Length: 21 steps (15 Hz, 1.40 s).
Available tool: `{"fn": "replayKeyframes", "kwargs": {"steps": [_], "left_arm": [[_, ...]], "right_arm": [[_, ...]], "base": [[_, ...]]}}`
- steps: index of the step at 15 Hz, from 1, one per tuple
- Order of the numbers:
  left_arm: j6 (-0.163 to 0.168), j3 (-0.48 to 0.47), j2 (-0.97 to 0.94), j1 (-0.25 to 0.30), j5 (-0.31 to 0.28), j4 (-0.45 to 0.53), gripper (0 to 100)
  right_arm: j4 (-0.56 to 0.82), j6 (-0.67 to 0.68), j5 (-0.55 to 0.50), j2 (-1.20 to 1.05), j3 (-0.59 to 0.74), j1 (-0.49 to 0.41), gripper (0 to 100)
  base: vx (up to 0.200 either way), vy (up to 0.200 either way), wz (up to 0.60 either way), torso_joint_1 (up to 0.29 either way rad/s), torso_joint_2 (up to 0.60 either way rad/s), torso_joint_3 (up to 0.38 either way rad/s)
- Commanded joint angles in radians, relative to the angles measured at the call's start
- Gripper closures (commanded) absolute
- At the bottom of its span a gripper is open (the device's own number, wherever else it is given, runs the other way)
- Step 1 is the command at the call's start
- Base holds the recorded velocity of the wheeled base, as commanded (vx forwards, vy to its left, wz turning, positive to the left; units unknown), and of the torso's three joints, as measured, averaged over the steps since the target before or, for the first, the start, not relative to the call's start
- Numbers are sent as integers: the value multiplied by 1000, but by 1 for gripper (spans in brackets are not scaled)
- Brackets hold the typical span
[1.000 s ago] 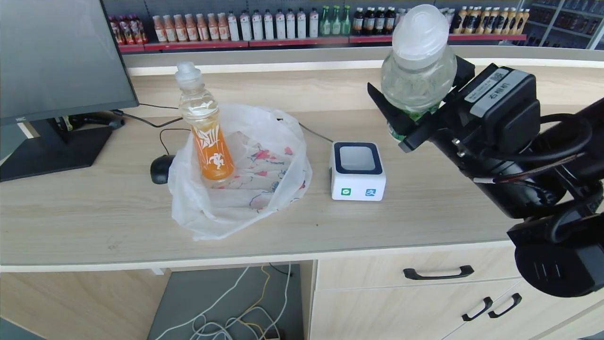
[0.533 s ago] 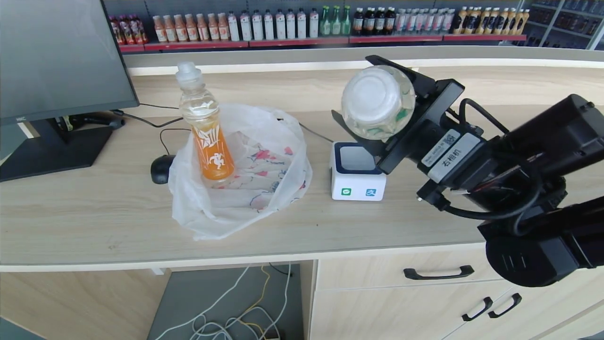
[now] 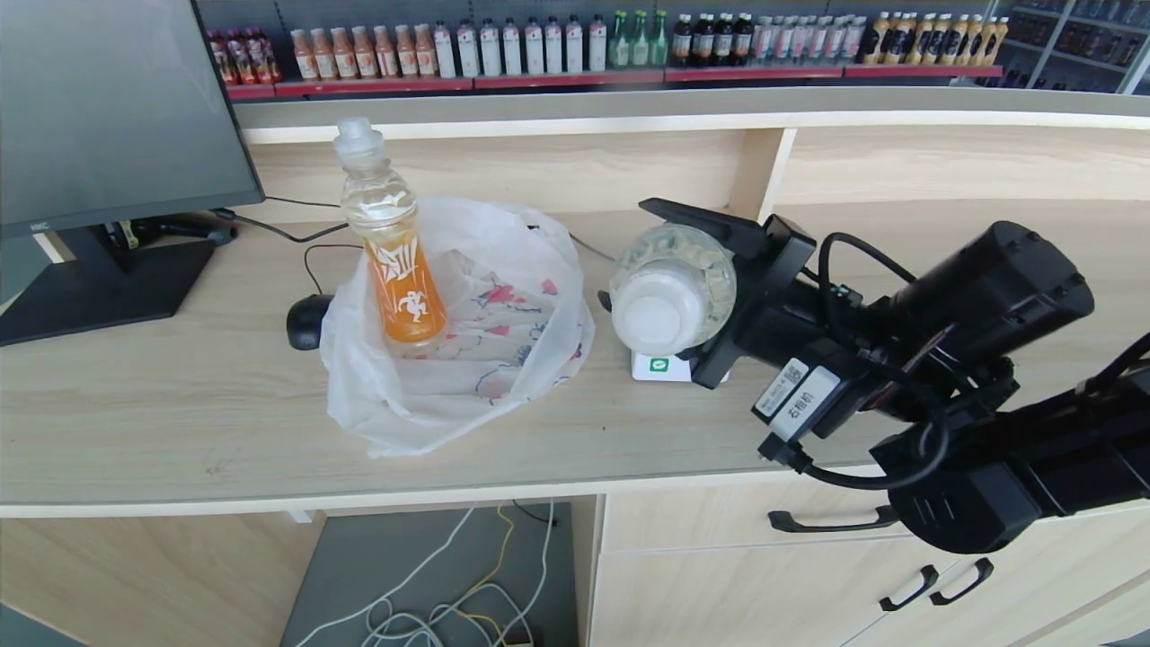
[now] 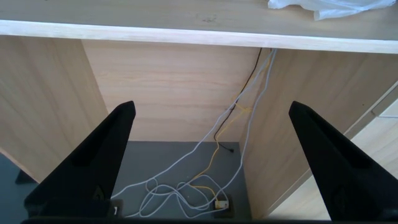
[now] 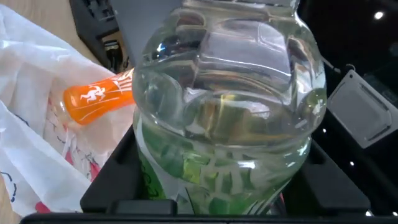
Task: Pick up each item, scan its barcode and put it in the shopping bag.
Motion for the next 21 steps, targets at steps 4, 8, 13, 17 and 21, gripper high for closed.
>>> {"fn": "replayKeyframes", "kwargs": {"steps": [4,8,13,17,21], "left_arm": [[0,0,0,0,-1,1,0],[0,0,0,0,1,1,0],[0,0,0,0,-1,0,0],[-1,0,0,0,1,0,0],[0,0,0,0,1,0,0]], "right_arm": [[-1,-40,50,36,-1,-46,100],[-1,-38,65,52,-7,-52,100],[-1,-40,74,69,-2,-62,100],[-1,-51,96,98,-2,-88,100],[-1,-54,105,101,-2,-88,100]], "base": [[0,0,0,0,0,0],[0,0,0,0,0,0],[0,0,0,0,0,0],[0,0,0,0,0,0],[0,0,0,0,0,0]]}}
